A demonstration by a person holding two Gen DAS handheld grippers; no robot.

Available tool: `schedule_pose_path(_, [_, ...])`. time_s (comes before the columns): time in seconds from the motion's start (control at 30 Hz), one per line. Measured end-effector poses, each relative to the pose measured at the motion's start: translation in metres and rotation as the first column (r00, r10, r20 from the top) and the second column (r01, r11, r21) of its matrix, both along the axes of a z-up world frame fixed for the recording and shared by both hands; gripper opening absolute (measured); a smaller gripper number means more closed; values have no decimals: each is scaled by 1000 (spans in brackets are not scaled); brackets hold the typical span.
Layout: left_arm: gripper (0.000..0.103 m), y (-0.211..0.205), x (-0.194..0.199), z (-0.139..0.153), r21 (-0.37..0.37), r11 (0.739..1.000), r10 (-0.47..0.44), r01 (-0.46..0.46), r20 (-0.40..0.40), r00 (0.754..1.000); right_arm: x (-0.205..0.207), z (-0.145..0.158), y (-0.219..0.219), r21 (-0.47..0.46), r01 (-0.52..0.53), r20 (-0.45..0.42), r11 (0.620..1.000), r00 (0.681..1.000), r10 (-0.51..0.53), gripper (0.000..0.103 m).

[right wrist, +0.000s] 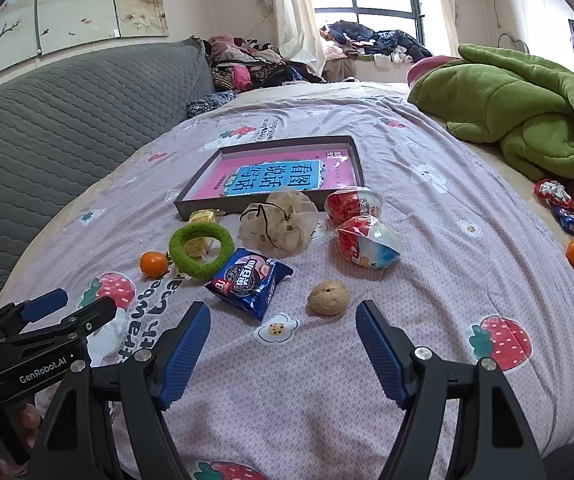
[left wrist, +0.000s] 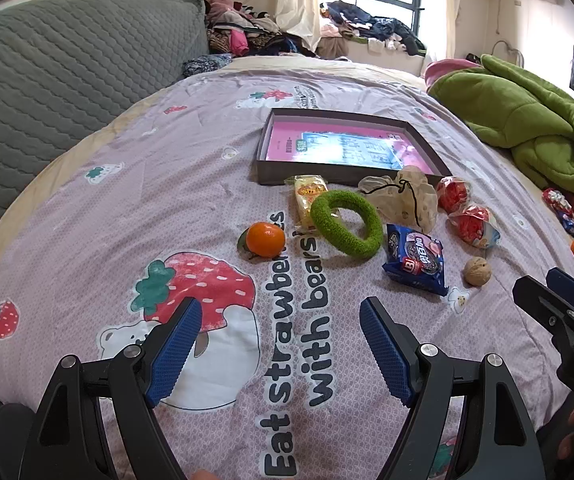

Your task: Organize objects

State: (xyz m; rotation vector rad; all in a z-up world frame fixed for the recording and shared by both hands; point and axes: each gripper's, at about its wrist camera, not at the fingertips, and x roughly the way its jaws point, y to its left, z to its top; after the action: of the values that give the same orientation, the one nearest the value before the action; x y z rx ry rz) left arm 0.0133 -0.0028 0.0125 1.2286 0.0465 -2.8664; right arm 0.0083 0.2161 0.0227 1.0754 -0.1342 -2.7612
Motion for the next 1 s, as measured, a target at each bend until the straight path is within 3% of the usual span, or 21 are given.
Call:
schedule_pose_path(0.6, [82, 0, 2, -2, 4, 1000, -5, 5, 12, 1000, 3, -1, 1, 2, -13, 14, 1000, 1000, 13, 75])
schedule_pose_path(1.0, [82, -8, -13, -22, 31, 1000, 5, -7, 61, 998, -7, -18, 9, 7, -9, 49, 1000, 999, 8, 75])
